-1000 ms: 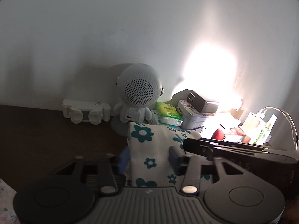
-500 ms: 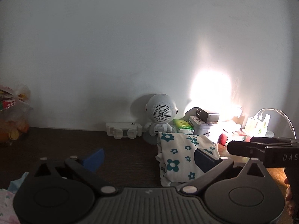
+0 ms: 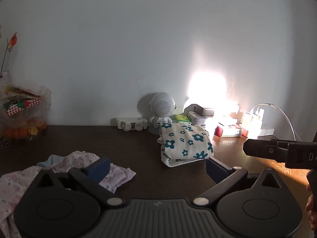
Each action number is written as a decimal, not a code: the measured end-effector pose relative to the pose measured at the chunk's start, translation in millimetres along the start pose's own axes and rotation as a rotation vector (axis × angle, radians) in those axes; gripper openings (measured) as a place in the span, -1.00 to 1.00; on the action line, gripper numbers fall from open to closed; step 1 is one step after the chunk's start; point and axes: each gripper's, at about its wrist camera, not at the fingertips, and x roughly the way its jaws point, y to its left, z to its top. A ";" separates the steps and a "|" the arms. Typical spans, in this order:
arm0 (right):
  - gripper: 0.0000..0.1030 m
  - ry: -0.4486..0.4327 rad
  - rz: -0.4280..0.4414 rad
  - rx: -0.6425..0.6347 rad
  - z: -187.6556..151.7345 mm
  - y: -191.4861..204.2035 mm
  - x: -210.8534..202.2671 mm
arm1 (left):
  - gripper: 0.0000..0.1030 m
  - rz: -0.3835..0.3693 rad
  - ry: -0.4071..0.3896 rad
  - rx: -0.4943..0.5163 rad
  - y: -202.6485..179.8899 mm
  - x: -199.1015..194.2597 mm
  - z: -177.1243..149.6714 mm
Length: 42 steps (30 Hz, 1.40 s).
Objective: Fold clothes
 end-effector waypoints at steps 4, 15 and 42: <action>1.00 0.012 -0.021 -0.006 -8.6 9.7 -26.7 | 1.00 0.011 -0.001 -0.002 -5.2 -28.9 -11.6; 1.00 0.017 -0.025 -0.026 -46.4 38.7 -121.5 | 1.00 0.037 -0.017 0.017 -28.0 -124.1 -50.8; 1.00 0.134 -0.066 -0.050 -173.8 114.8 -264.4 | 1.00 0.115 0.108 -0.024 -31.4 -275.5 -160.6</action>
